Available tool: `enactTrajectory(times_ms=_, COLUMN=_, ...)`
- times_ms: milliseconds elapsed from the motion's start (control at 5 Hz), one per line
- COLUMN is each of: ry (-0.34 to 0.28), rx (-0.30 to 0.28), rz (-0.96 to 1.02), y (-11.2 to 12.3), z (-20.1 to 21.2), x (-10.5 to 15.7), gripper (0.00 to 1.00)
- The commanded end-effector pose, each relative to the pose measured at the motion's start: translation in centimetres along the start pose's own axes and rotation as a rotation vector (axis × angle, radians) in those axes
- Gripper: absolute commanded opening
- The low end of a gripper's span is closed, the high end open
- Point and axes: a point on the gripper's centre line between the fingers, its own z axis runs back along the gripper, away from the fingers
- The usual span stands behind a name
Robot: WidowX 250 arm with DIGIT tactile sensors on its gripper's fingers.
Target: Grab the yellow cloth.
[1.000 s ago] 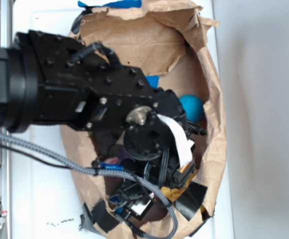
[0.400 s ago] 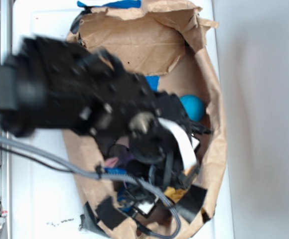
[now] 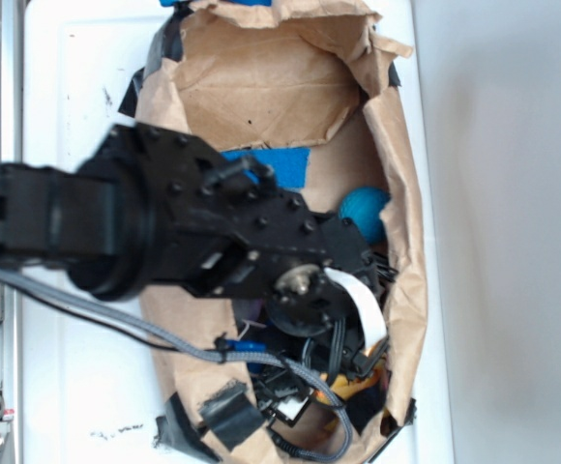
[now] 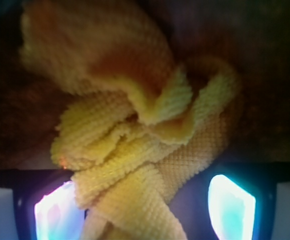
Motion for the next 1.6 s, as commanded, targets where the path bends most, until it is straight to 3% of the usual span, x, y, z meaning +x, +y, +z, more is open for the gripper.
enactTrajectory(times_ms=0, ry=-0.034, rx=0.019, rz=-0.031, y=-0.3, z=0.5, x=1.8, gripper=0.00)
enactTrajectory(times_ms=400, ry=-0.034, rx=0.009, rz=-0.018, y=-0.1, z=1.2, x=1.8, gripper=0.00)
enactTrajectory(times_ms=800, ry=0.036, rx=0.061, rz=0.129, y=0.3, z=5.5, x=1.1, gripper=0.00)
enactTrajectory(times_ms=1200, ry=0.357, rx=0.217, rz=0.479, y=0.0, z=11.0, x=-0.5, gripper=0.00)
enactTrajectory(times_ms=1400, ry=0.463, rx=0.208, rz=0.609, y=-0.1, z=13.2, x=-1.1, gripper=0.00)
